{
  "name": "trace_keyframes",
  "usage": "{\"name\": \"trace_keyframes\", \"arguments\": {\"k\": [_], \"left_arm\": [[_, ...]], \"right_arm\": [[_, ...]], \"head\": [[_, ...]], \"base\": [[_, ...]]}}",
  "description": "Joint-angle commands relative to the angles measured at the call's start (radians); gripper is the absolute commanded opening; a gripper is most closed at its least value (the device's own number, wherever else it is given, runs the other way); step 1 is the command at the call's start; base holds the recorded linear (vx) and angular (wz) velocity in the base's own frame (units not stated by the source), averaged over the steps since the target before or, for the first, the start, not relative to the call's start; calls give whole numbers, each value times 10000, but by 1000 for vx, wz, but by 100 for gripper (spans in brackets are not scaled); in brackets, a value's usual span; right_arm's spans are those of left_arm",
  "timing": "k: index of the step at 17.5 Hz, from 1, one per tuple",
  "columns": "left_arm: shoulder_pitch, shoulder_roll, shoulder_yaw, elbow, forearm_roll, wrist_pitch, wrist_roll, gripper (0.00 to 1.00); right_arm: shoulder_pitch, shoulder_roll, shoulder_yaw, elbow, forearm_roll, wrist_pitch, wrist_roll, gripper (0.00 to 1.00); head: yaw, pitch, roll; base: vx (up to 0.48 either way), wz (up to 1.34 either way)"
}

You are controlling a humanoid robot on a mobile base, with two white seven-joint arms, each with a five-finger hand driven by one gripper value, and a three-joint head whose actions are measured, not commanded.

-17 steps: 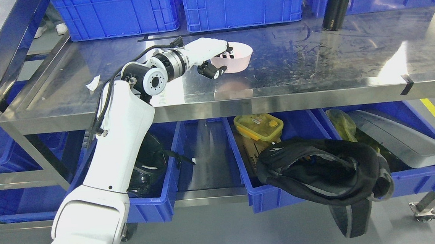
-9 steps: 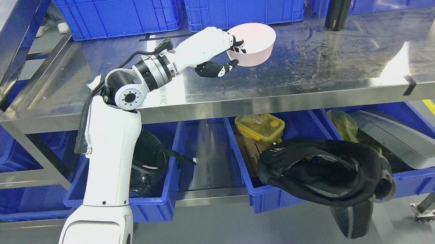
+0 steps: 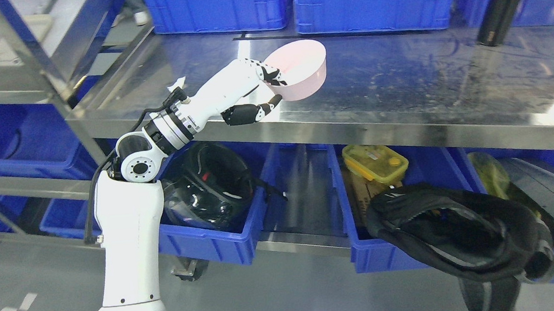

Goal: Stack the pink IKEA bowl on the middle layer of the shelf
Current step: 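Hold the pink bowl raised in the left hand while the robot turns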

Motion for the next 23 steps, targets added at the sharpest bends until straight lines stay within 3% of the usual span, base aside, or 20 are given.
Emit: {"name": "trace_keyframes", "arguments": {"k": [1, 23], "left_arm": [[760, -27, 380, -662, 610, -6, -136, 1], [1343, -104, 241, -784, 672, -6, -136, 2]], "right_arm": [[154, -175, 0, -175, -2, 4, -4, 100], [154, -175, 0, -175, 13, 4, -4, 100]], "head": [[0, 0, 0], [0, 7, 0]], "base": [[-21, 751], [85, 1044]]}}
